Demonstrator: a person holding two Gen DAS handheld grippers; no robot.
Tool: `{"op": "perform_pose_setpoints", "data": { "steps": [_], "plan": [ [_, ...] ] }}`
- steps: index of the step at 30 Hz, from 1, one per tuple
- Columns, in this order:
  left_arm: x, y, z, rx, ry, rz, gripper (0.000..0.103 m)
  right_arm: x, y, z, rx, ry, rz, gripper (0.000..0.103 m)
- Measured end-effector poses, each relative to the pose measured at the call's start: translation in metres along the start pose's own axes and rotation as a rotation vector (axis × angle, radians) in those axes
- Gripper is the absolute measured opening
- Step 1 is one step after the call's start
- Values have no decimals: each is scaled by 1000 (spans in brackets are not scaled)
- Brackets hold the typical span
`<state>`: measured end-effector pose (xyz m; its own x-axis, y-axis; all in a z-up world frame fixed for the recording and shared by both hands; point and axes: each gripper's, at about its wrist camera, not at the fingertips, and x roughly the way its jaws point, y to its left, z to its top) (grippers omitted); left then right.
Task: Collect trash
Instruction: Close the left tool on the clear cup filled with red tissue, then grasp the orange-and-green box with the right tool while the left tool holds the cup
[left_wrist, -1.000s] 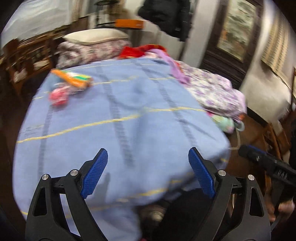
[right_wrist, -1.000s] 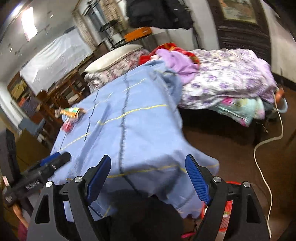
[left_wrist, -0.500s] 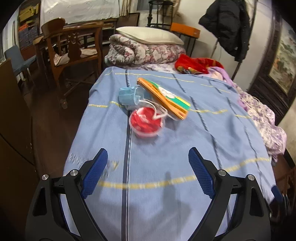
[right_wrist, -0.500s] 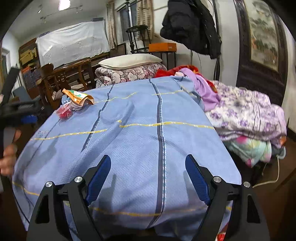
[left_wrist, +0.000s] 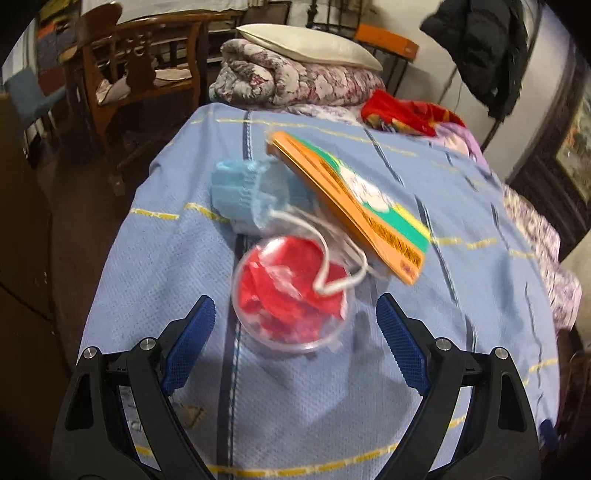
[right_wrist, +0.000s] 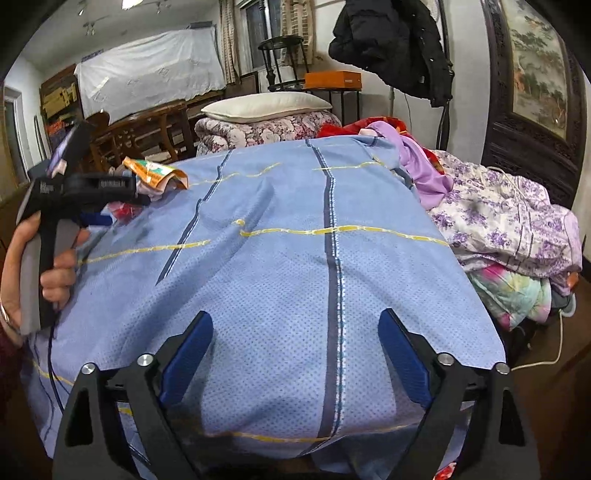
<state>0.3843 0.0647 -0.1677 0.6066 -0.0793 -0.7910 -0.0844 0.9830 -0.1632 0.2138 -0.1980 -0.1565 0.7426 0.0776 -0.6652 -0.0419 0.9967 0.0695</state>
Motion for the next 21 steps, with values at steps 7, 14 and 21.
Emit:
{"op": "perform_pose_setpoints", "data": {
  "steps": [7,14,21],
  "plan": [
    [-3,4,2,-27,-35,-19,54,0,1,-1,-5,3,9,96],
    [-29,-9,-25,48,-53,-105,54,3,6,-1,-32,8,-9,98],
    [-72,-27,-79,199,-107,-71,54,2,4,-2,-37,8,-14,98]
  ]
}}
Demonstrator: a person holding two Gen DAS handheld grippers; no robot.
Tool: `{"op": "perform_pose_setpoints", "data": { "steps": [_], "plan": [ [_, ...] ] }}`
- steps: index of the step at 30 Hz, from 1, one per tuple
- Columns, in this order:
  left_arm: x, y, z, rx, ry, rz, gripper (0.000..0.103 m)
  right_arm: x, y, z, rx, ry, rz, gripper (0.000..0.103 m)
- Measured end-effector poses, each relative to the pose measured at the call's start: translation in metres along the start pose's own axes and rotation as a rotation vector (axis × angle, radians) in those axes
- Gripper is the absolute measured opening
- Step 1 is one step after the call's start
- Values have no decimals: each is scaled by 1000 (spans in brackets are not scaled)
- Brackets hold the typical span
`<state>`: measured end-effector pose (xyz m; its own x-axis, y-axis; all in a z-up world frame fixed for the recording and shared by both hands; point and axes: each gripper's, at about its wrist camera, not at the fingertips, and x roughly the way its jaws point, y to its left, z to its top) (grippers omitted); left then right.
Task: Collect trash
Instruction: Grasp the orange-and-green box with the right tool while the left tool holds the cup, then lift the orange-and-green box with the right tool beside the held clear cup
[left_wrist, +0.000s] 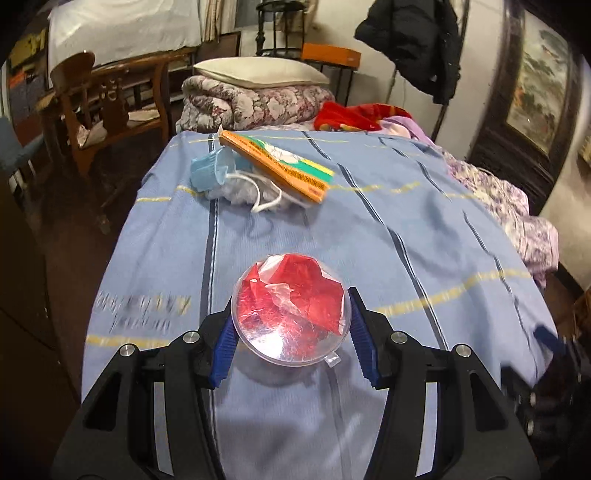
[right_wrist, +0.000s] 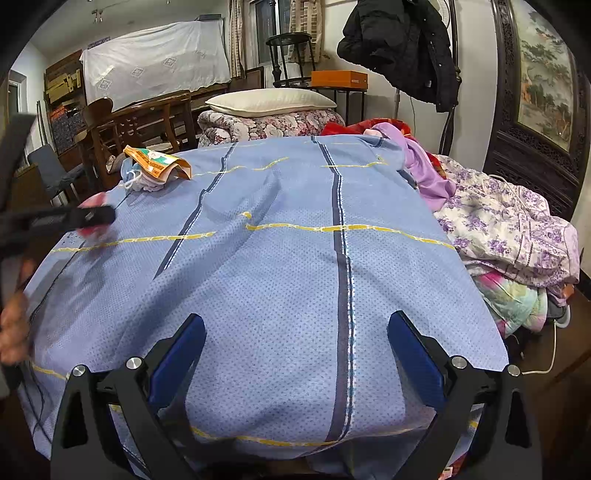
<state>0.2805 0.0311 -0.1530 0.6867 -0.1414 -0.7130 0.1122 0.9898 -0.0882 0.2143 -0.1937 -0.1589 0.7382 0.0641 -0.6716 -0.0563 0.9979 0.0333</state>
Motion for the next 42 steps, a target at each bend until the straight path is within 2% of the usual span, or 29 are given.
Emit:
{"op": "perform_pose_setpoints", "data": {
  "steps": [2,8,11,17,20,23,28,29,30,32,35,38,42],
  "plan": [
    [-5,4,-8,-9,0,16,54,0,0,0,-1,0,-1,98],
    [-8,34,-22,-119,21,12,54,1,1,1,-7,16,-7,98],
    [-6,40,-27,-126,13,2,54,1,4,10,-1,31,61,97],
    [-5,22,-38,-12,-20,96,55,10,50,73,-93,-6,182,97],
    [-5,25,-39,-12,-29,84,55,33,80,111,-148,11,239,97],
    [-6,28,-39,-18,-32,62,55,71,114,146,-210,48,255,97],
    [-7,29,-39,-4,-34,52,55,123,153,176,-227,128,293,96],
    [-7,29,-39,-1,-34,51,55,138,159,181,-216,152,296,93],
    [-6,30,-39,0,-33,48,55,145,163,182,-211,165,294,80],
    [-6,30,-38,0,-31,41,55,157,164,183,-201,183,257,61],
    [-6,32,-38,-6,-31,31,55,146,151,179,-149,176,294,56],
    [-5,34,-37,-19,-33,24,55,111,124,164,-151,141,258,44],
    [-5,39,-36,-42,-32,15,55,82,85,139,-126,158,201,44]
  ]
}}
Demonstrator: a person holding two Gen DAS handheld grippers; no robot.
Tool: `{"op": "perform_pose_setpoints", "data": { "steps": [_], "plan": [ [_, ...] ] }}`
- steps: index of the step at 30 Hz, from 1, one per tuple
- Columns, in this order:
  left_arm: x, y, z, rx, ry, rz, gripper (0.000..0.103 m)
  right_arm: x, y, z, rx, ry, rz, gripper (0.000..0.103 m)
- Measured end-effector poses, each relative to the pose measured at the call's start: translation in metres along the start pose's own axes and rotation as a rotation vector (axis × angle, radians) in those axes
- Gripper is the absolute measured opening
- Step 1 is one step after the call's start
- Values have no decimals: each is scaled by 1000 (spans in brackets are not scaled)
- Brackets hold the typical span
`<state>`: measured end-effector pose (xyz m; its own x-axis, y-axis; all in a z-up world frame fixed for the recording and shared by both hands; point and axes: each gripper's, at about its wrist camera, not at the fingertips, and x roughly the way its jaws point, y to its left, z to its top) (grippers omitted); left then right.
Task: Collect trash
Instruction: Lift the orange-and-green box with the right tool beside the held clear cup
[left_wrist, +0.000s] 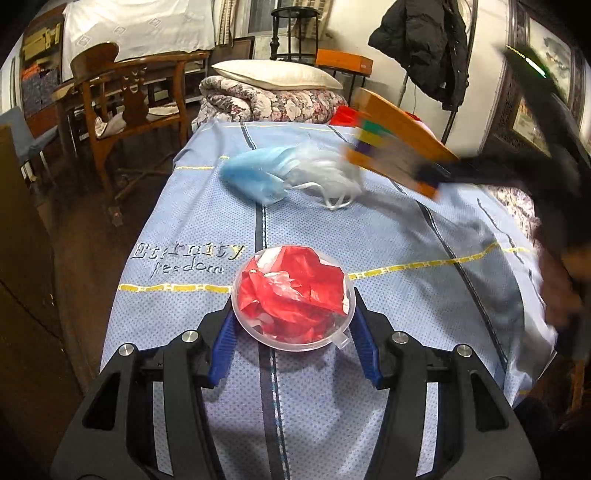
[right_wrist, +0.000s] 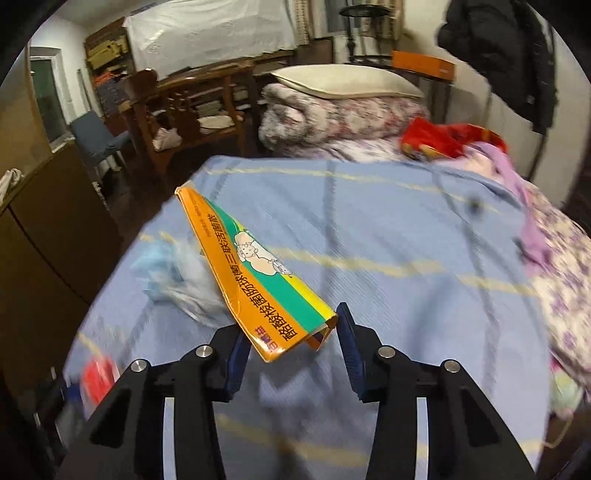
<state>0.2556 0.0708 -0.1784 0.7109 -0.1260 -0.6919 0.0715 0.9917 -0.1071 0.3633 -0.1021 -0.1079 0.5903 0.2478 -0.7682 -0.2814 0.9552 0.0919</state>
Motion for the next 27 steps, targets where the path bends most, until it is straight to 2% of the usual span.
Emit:
{"op": "perform_pose_setpoints", "data": {
  "steps": [5,8,10,12,14,17,21,23,25,26,27],
  "plan": [
    [0,6,5,-51,18,-30,55,-30,-38,-43,150,41,79,45],
    [0,9,7,-74,30,-44,55,-35,-44,-57,186,35,106,45],
    [0,9,9,-82,38,-45,55,-34,-41,-57,163,21,87,52],
    [1,9,10,-80,42,-40,55,-35,-40,-57,150,5,74,66],
    [2,8,10,-73,44,-31,55,-38,-38,-55,140,-19,66,73],
    [3,5,9,-60,43,-21,58,-37,-35,-47,103,-54,40,91],
    [6,-1,9,-33,41,1,61,-17,-31,-34,49,-36,24,92],
    [7,-3,9,-25,42,8,61,-8,-35,-29,66,-20,31,92],
    [7,-2,9,-21,44,8,61,-2,-45,-26,127,-6,76,92],
    [6,-2,8,-20,44,6,61,1,-49,-27,161,0,106,88],
    [7,-2,9,-20,44,5,61,3,-52,-29,183,2,127,67]
  ]
}}
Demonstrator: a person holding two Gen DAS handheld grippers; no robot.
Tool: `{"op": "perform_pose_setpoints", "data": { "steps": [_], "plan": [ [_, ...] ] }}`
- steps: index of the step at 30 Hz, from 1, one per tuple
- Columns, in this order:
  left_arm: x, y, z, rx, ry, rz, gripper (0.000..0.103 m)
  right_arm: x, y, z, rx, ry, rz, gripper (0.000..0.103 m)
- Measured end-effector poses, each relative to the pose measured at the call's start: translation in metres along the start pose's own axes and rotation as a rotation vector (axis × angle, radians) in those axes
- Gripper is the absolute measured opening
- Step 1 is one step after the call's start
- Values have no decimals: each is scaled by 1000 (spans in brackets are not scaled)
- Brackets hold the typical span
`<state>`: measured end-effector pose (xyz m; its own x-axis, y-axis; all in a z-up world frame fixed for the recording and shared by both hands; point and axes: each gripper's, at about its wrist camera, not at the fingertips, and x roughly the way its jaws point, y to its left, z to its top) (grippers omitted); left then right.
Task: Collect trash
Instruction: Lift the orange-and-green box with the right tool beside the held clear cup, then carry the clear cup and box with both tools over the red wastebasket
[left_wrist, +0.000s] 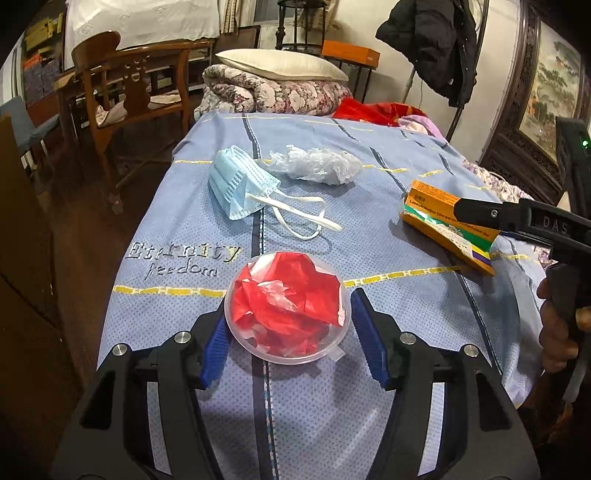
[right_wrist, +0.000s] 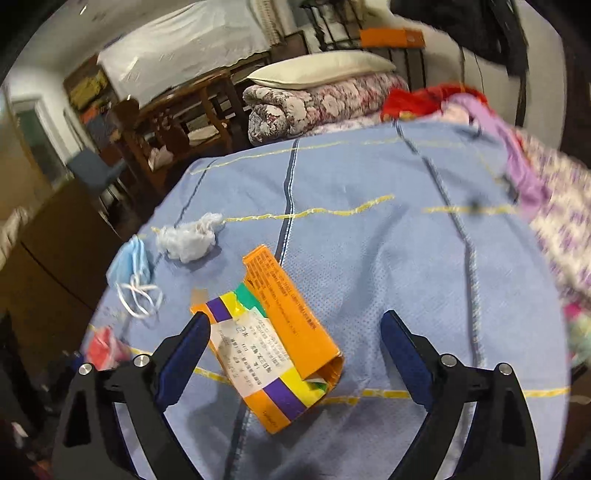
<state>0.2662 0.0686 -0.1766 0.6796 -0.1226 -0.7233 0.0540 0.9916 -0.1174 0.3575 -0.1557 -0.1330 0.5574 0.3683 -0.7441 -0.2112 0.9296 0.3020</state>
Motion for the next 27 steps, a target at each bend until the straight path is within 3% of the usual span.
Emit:
{"op": "perform_pose_setpoints", "data": {
  "steps": [2,3,4,9,27],
  "plan": [
    [0,0,0,-2,4,-1,60,0,-1,-5,0,9,8,26],
    [0,1,0,-6,5,-2,58,-3,-1,-8,-6,9,19,20],
    [-1,2,1,-20,9,-3,54,-9,-1,-12,-2,-10,32,20],
    [-17,7,1,-83,19,-61,54,-47,1,-22,26,-90,34,20],
    [-136,-63,-5,39,-152,-96,54,-222,-20,-77,84,-325,26,20]
  ]
}}
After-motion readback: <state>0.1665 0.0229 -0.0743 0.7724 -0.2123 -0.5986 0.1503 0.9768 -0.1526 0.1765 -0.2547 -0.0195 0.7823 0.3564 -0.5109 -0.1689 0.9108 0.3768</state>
